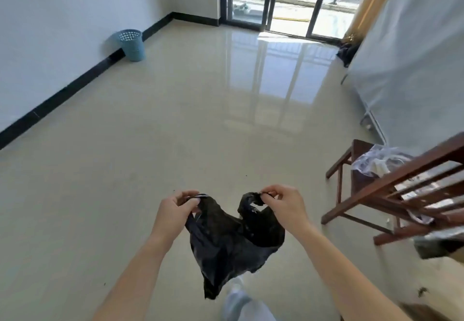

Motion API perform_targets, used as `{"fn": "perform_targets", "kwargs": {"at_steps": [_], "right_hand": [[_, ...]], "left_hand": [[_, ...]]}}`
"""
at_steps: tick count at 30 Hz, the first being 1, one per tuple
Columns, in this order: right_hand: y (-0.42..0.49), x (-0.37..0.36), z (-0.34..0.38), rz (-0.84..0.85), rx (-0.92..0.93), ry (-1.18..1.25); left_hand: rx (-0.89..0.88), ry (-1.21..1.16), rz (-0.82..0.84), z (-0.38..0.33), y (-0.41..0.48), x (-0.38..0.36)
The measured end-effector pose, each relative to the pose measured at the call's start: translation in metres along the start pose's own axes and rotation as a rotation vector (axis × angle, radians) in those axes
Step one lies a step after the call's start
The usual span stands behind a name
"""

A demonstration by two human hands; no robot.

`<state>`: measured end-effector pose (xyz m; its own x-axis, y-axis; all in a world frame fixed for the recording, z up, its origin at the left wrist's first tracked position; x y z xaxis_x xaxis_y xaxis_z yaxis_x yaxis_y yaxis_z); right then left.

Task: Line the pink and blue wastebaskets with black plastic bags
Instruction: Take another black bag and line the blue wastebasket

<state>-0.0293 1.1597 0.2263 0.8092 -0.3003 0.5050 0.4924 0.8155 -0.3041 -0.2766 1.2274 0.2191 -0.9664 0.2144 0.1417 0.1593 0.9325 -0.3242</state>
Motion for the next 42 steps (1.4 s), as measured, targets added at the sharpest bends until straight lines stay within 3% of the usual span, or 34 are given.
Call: {"fn": "perform_targets", "kwargs": {"at_steps": [7, 16, 20, 22, 25, 29, 35, 42], "right_hand": [[0.141, -0.060, 0.087, 0.165, -0.009, 0.005], [0.359, -0.211, 0.229, 0.224, -0.001, -0.027], [0.450, -0.266, 0.318, 0.230, -0.039, 0.010], [0.491, -0.284, 0.354, 0.223, -0.068, 0.059], [0.543, -0.309, 0.395, 0.234, -0.098, 0.150], [0.624, -0.346, 0.452, 0.362, -0.087, 0.282], [0.776, -0.413, 0.526, 0.480, -0.003, -0.029], [0.930, -0.478, 0.650, 0.684, 0.059, -0.334]], "left_hand": [[0.112, -0.003, -0.129, -0.030, 0.124, 0.057], [0.154, 0.064, -0.244, -0.060, 0.363, 0.163], [0.286, 0.121, -0.240, -0.096, 0.480, 0.224], [0.392, 0.147, -0.151, -0.118, 0.525, 0.243], [0.483, -0.037, 0.004, -0.137, 0.584, 0.261], [0.470, -0.388, -0.021, -0.153, 0.687, 0.285], [0.321, -0.786, -0.091, -0.222, 0.870, 0.312], [0.248, -0.889, -0.172, -0.309, 1.054, 0.361]]}}
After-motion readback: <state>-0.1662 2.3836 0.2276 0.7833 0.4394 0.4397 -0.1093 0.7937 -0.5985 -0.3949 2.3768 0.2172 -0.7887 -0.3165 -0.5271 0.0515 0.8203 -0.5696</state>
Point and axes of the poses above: each hand's wrist, its own y-axis towards the middle knuckle, its own x-axis out of the back of the hand, z = x × y, the point moved 5 cm from there along y, towards the middle knuckle, and after that the axes turned 6 degrees about -x, right-handed, at the moved point
